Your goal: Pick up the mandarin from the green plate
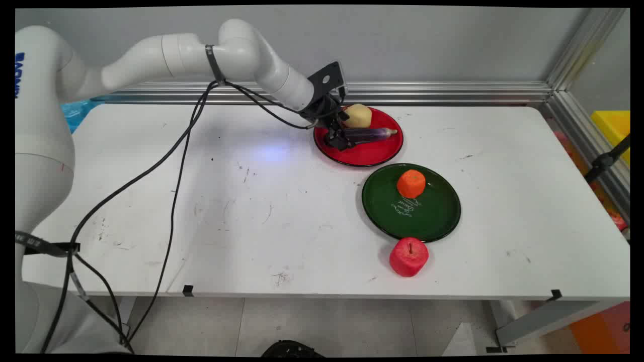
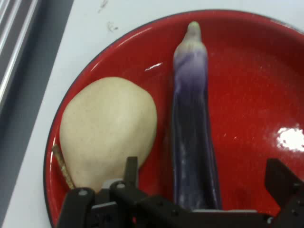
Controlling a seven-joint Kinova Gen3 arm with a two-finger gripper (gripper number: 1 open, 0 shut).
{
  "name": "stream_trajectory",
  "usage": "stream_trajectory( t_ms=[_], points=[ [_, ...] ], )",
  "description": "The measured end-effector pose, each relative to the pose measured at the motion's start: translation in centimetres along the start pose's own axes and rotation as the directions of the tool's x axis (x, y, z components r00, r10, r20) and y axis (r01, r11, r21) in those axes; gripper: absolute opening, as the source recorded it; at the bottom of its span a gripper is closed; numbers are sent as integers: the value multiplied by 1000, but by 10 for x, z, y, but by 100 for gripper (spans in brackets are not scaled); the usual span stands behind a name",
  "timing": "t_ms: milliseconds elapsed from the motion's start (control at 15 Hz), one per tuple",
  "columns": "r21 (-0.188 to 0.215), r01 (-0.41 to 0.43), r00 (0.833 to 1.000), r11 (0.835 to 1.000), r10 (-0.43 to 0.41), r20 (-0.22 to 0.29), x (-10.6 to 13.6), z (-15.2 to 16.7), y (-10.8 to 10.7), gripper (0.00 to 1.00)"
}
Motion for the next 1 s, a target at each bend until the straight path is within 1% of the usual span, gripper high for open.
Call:
stream_trajectory(
  t_ms=[200, 333, 733, 1000],
  points=[
    [-6, 19, 1000, 1000, -19, -3, 10, -14, 5, 100],
    [-17, 34, 999, 999, -34, -2, 17, -26, 11, 100],
    [-78, 52, 999, 996, -51, 20, 36, -64, 39, 100],
    [-114, 69, 998, 991, -68, 14, 55, -78, 59, 100]
  ],
)
